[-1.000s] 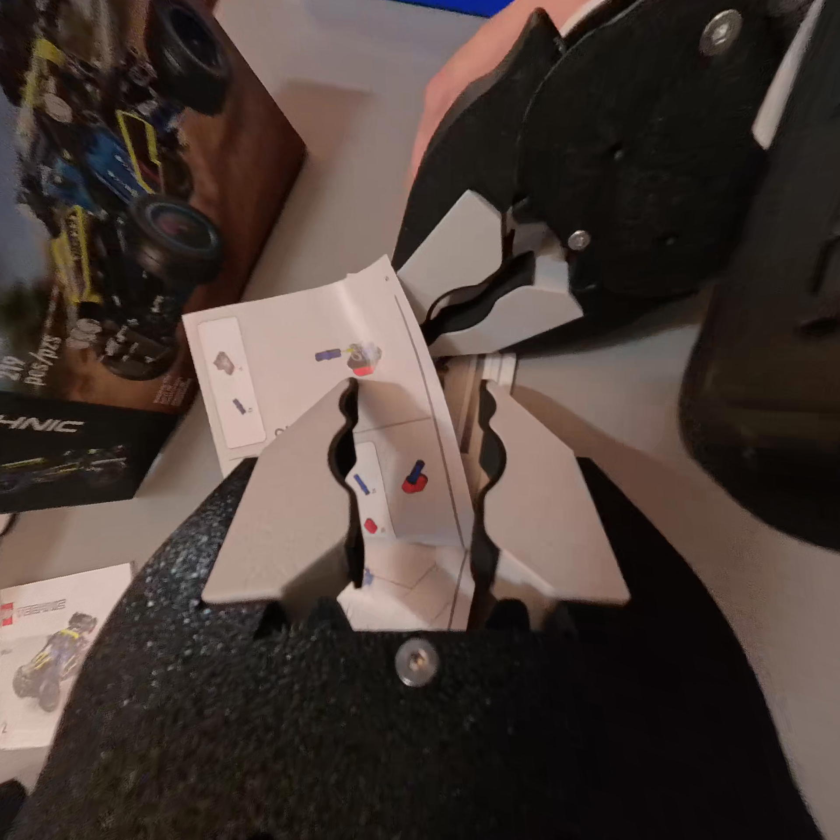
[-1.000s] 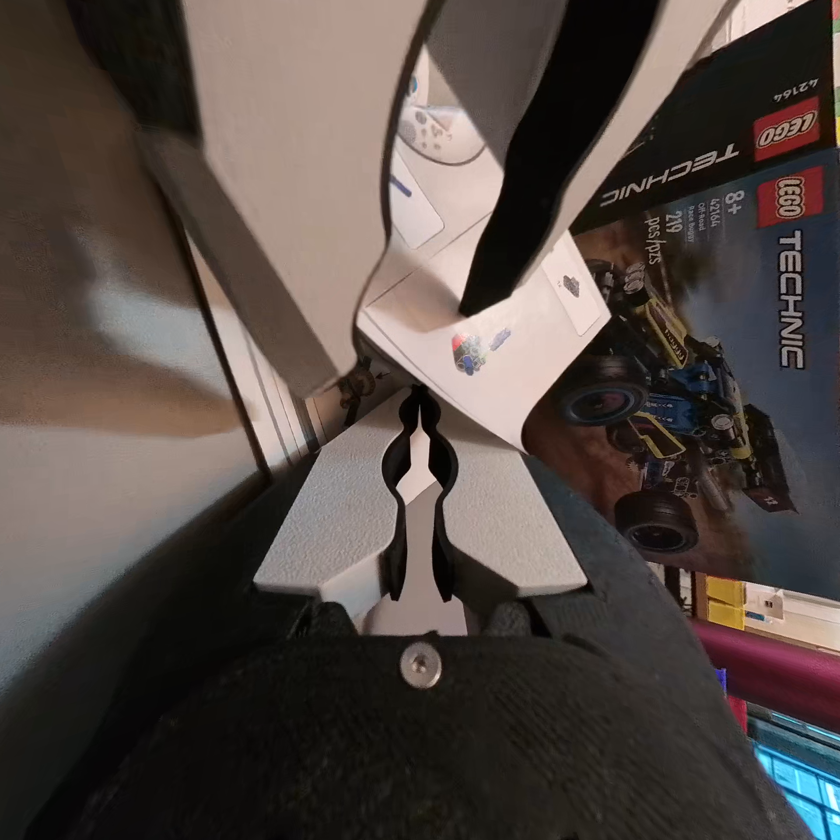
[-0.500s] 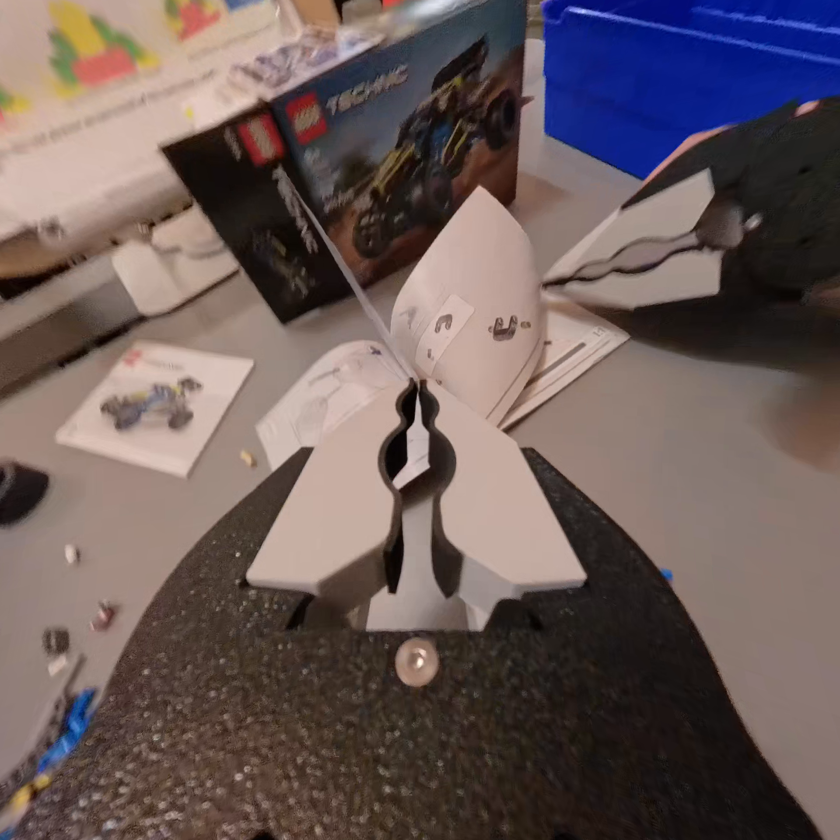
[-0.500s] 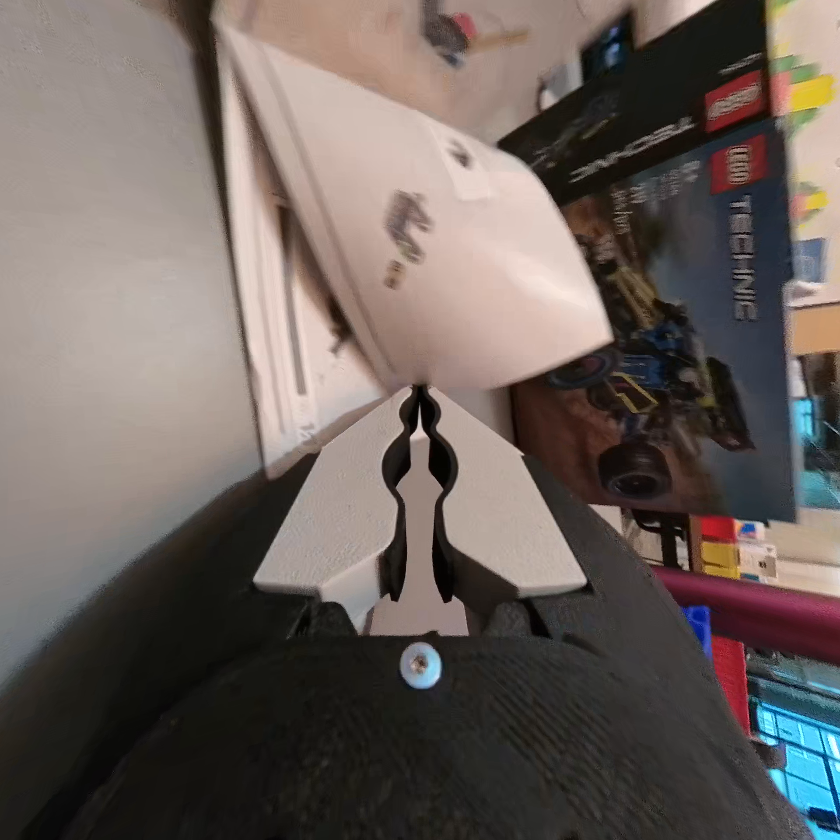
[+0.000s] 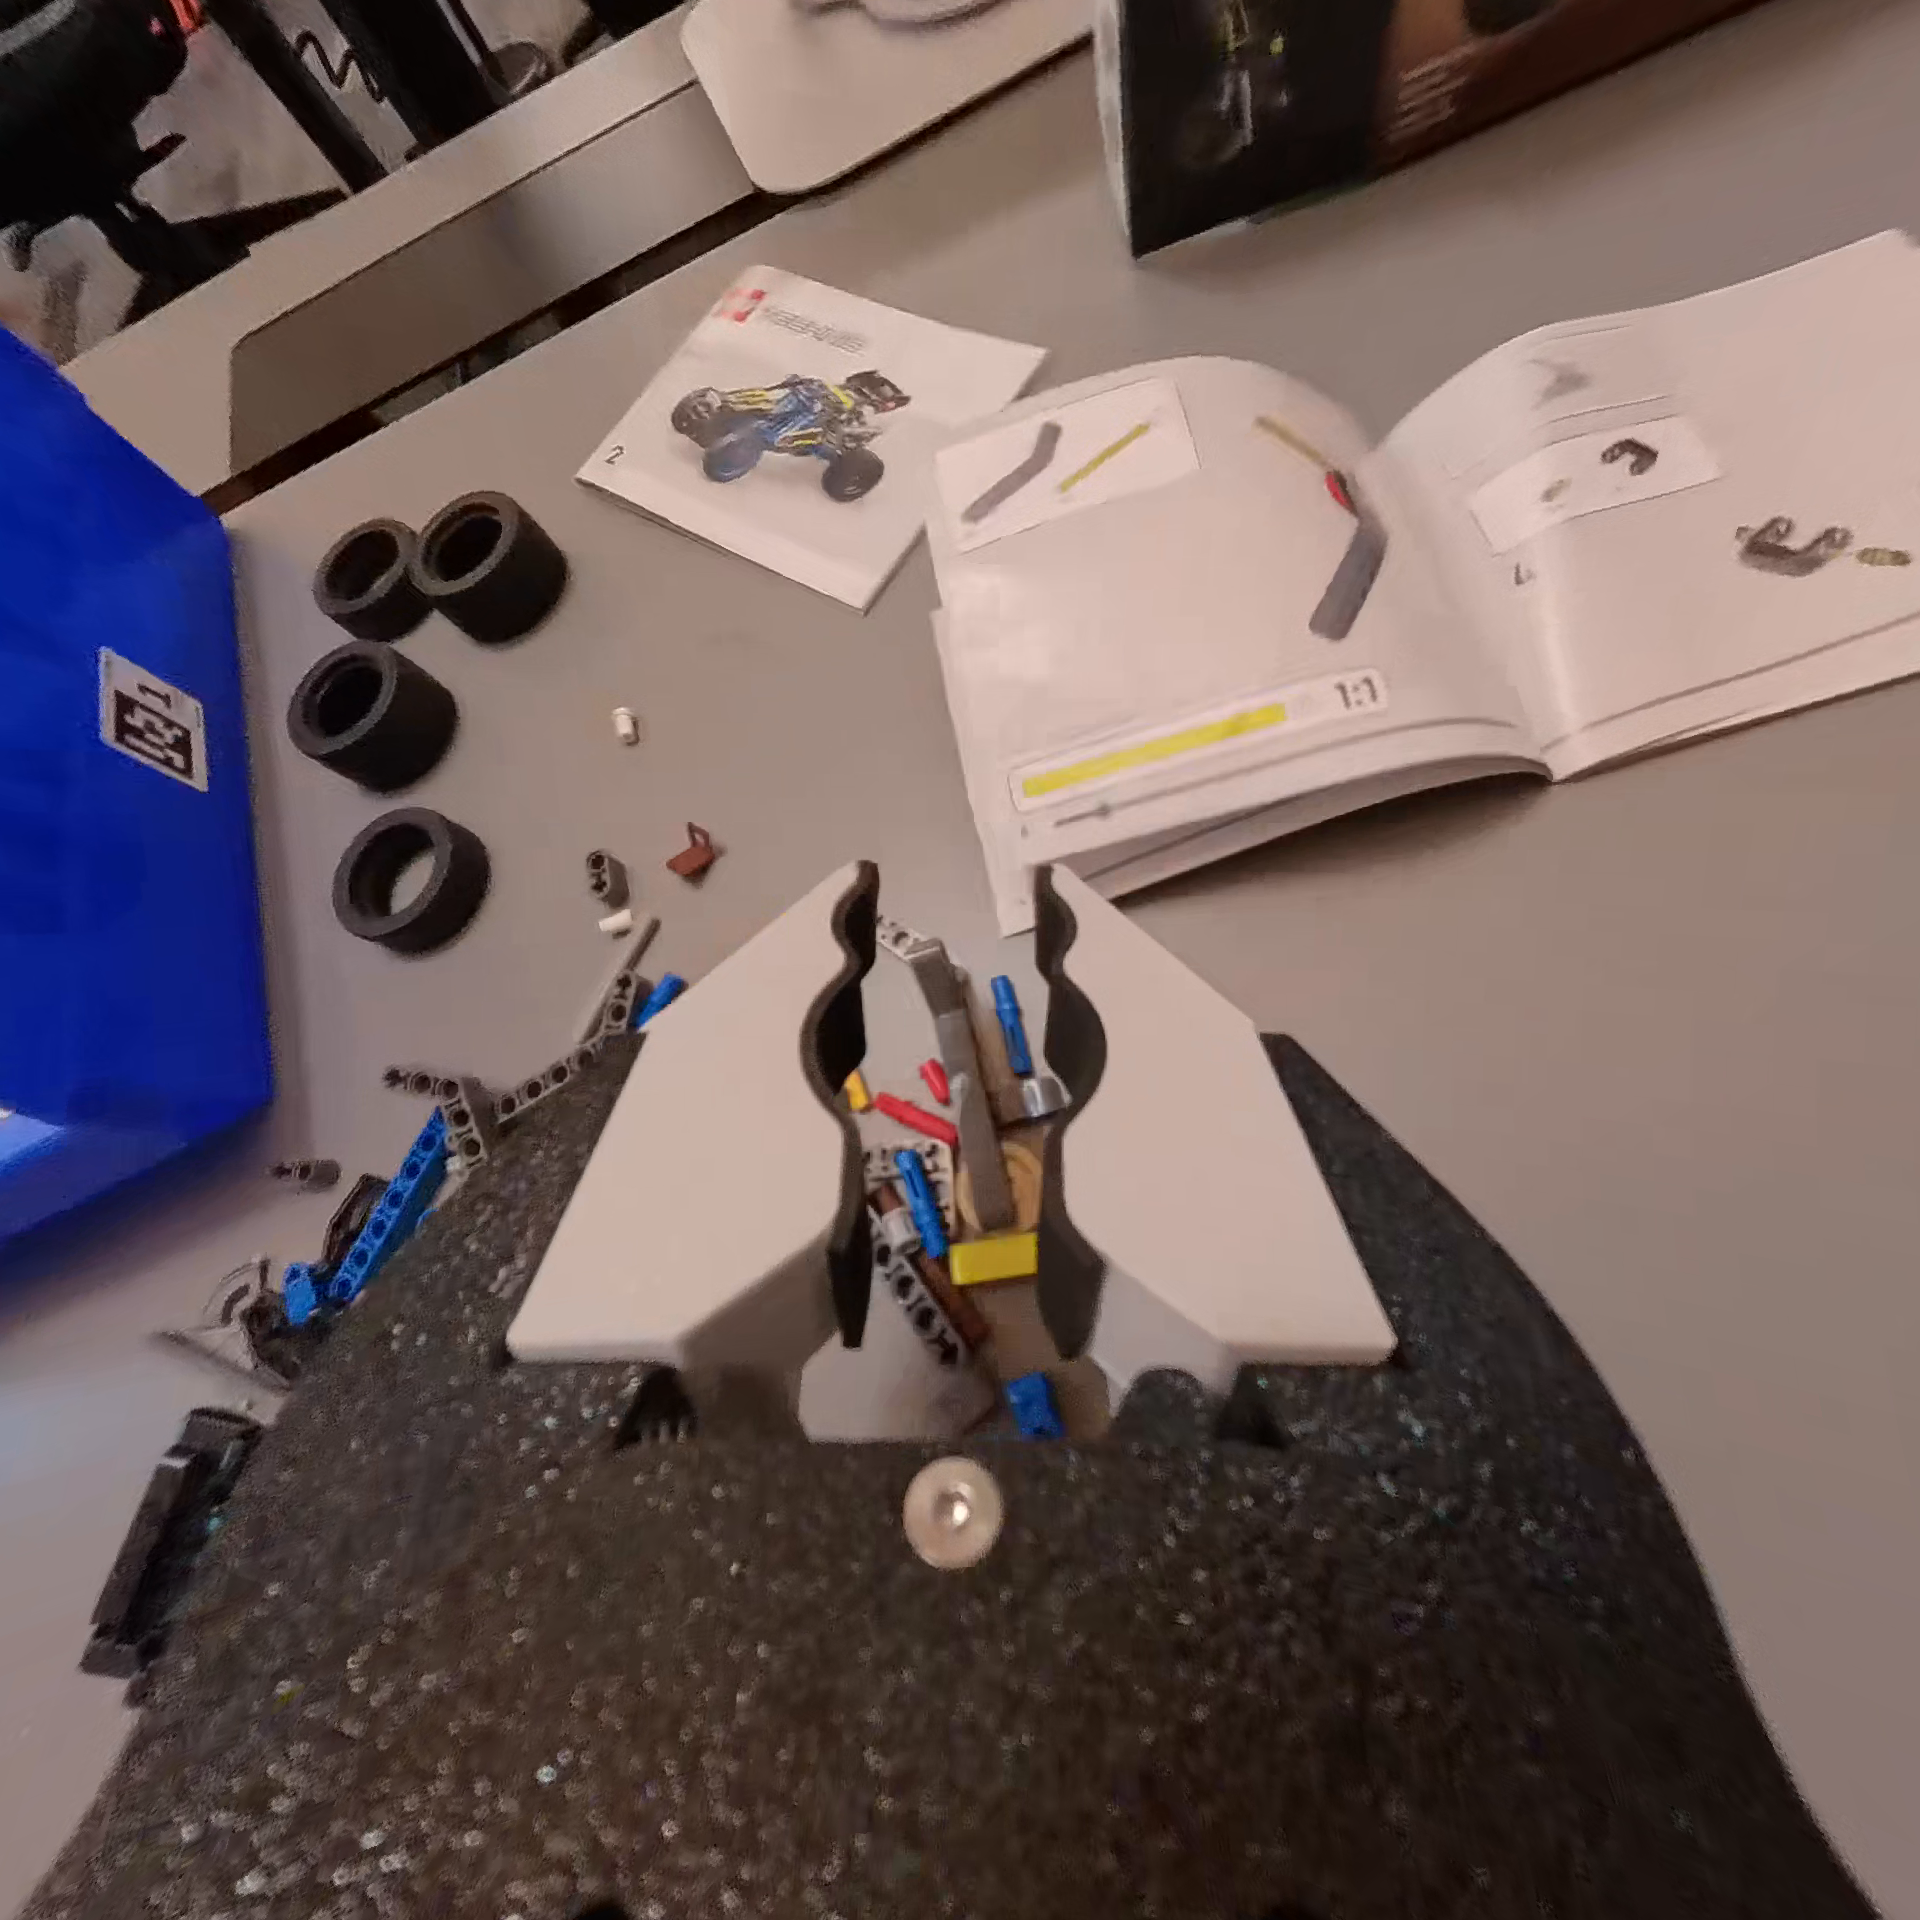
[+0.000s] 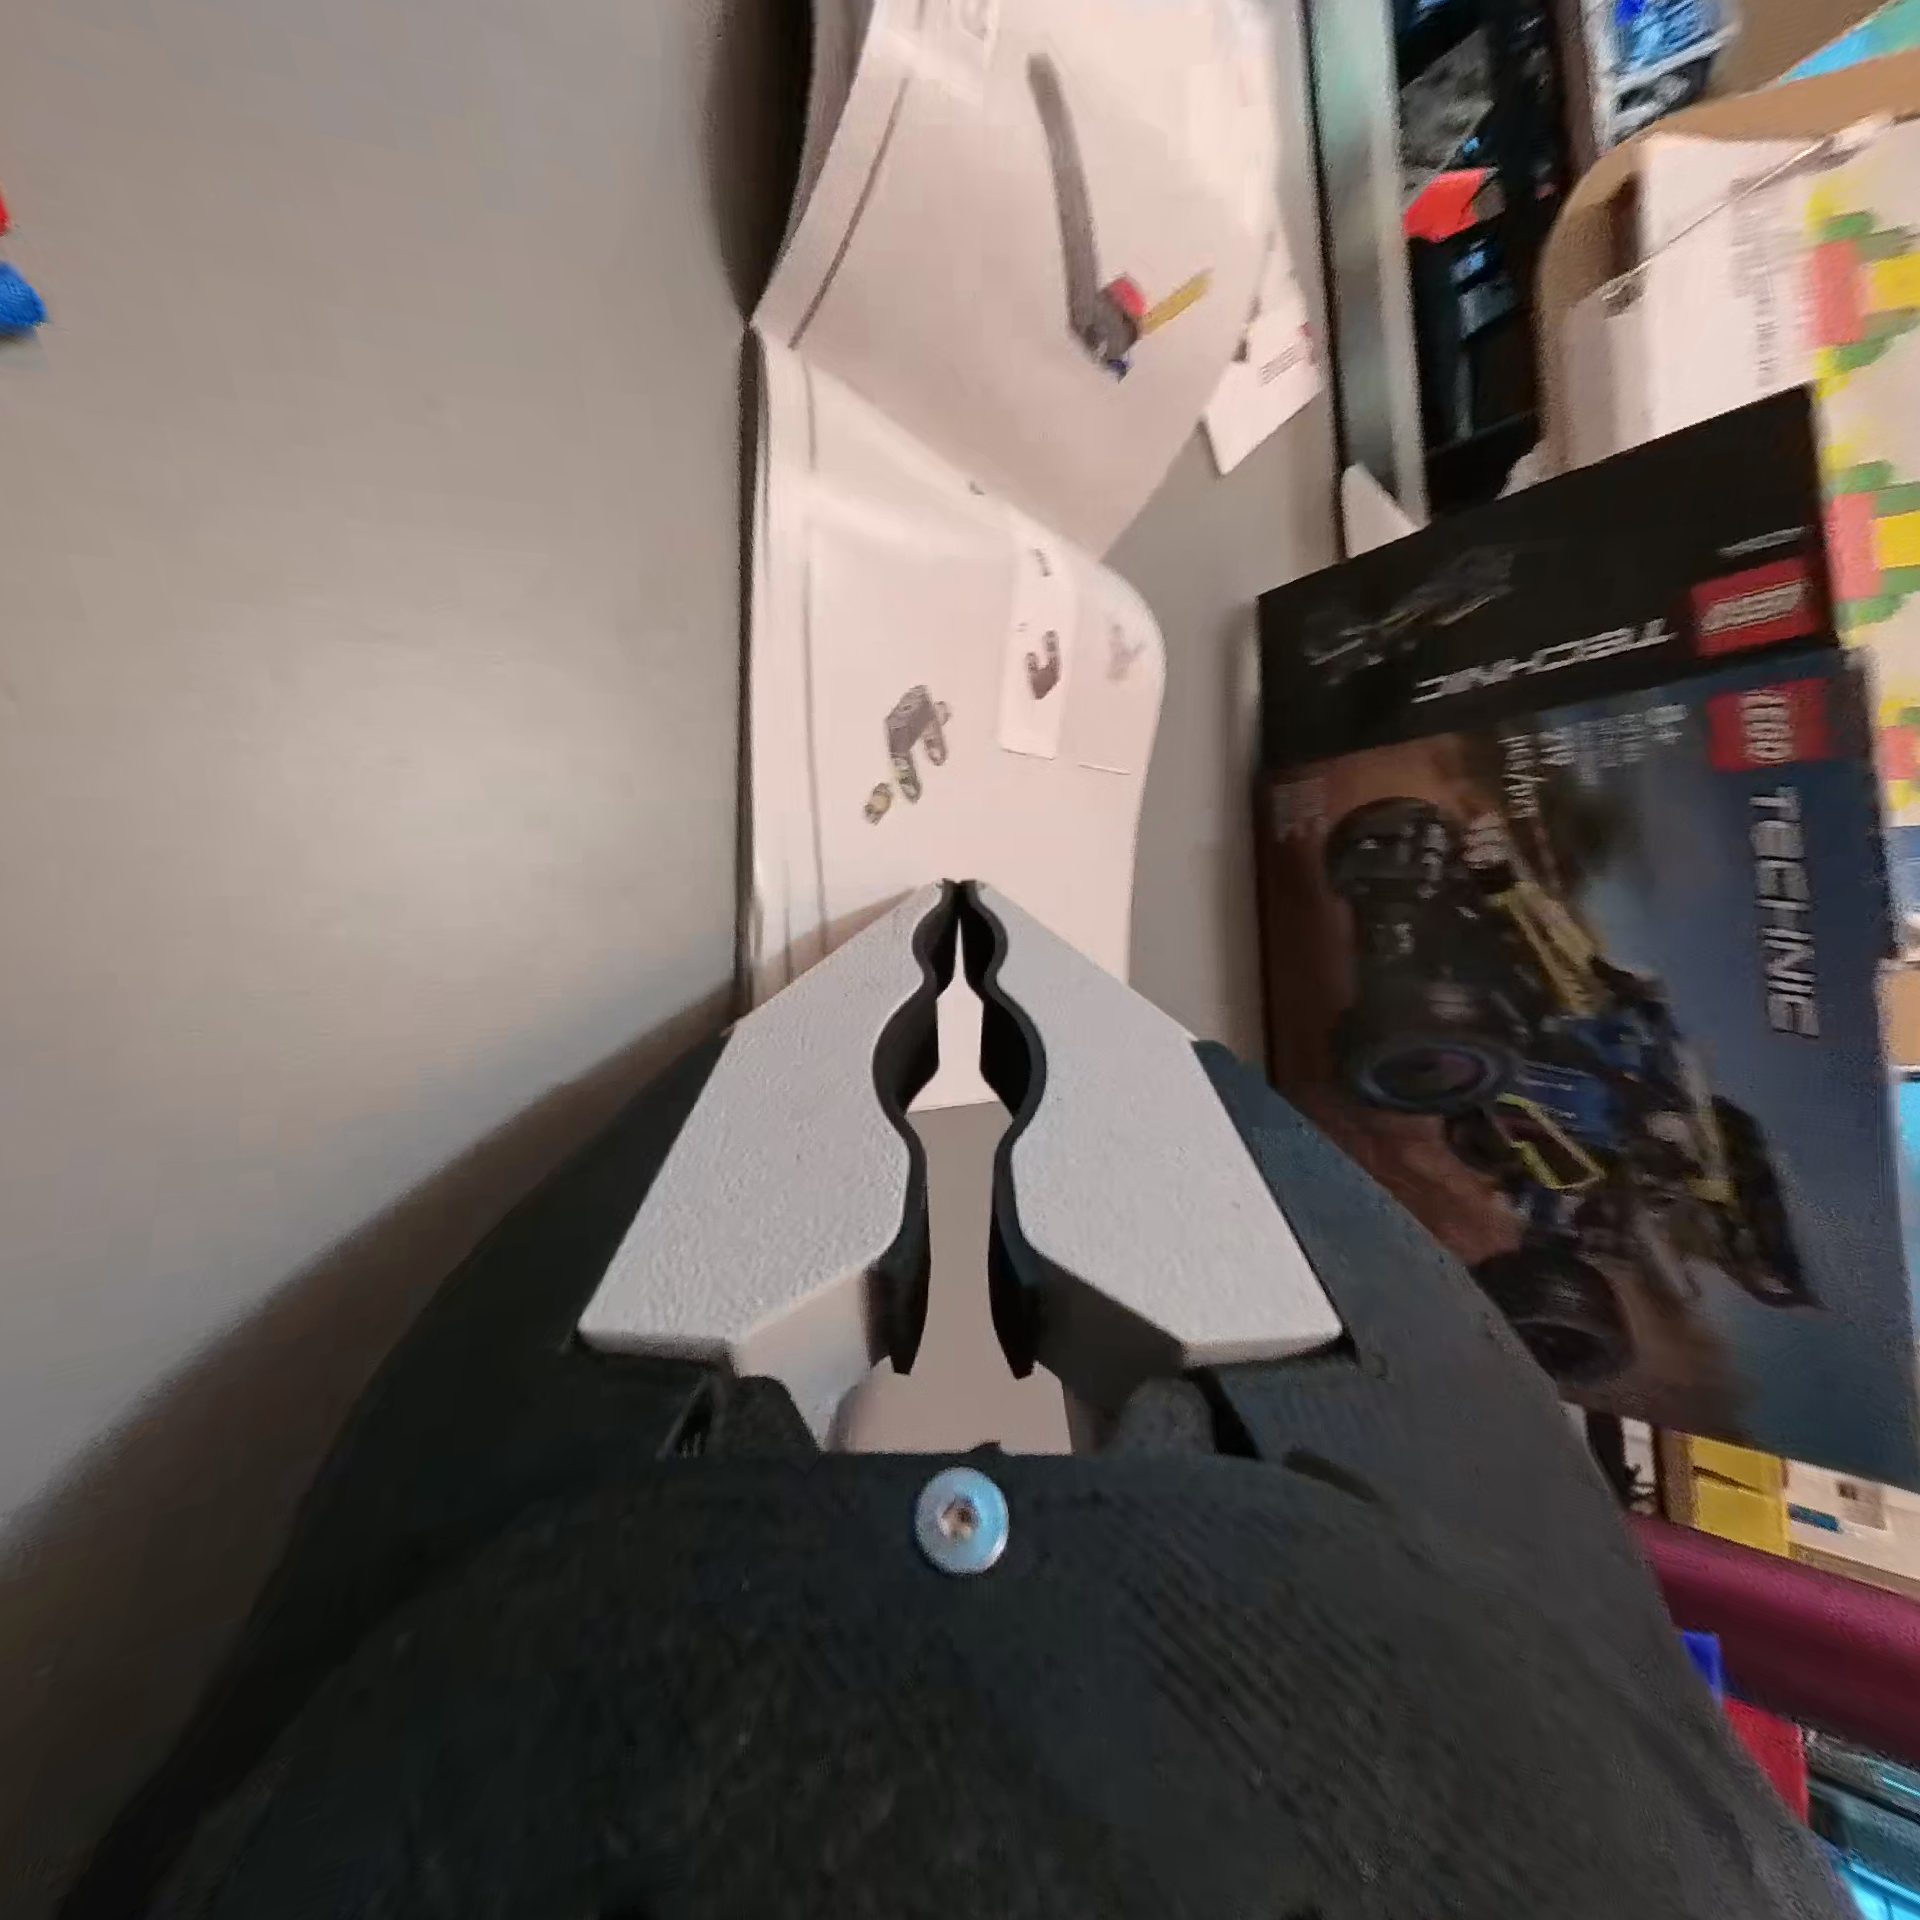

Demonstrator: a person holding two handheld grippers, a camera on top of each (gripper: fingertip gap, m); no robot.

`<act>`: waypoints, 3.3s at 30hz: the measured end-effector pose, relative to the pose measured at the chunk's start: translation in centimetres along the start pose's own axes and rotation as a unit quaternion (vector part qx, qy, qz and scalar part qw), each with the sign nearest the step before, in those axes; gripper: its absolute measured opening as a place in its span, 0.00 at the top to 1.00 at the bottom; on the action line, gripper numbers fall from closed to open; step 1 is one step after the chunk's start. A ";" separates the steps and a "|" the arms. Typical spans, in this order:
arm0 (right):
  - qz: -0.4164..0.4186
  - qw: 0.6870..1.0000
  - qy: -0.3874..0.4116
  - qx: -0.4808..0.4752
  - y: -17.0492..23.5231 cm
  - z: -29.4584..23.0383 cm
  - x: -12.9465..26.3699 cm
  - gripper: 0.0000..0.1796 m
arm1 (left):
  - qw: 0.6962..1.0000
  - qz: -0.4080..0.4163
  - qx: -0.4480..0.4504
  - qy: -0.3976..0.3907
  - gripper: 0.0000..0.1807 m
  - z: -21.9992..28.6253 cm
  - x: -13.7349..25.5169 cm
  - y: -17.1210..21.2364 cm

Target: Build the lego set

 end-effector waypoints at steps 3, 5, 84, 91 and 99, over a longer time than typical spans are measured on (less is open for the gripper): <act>-0.013 1.000 0.002 0.007 0.6 -0.1 -0.3 1.00 | 1.000 0.004 0.014 0.020 0.86 -1.0 -0.1 0.1; -0.010 1.000 -0.005 -0.012 0.6 0.0 -0.3 1.00 | 1.000 0.002 0.009 0.022 0.87 -1.5 -0.1 0.2; 0.068 0.984 0.045 -0.160 -1.2 3.2 0.6 1.00 | 0.997 0.026 -0.073 0.013 0.94 -10.9 2.8 2.4; 0.021 0.979 0.055 -0.197 0.4 3.8 0.7 1.00 | 0.921 0.054 -0.259 0.287 0.97 5.7 1.5 -0.8; 0.024 0.979 0.023 -0.201 1.0 2.4 0.8 1.00 | 0.896 0.008 -0.284 0.342 0.97 10.2 -1.5 -0.1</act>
Point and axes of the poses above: each gripper's, where its closed fingertips meet, x back along the fingers, y out of its underside, z = x × y across the jaws, the point moved 6 cm from there along x, back along the fingers, and after that the axes turned 1 degree about -y, right-handed, at the moved point
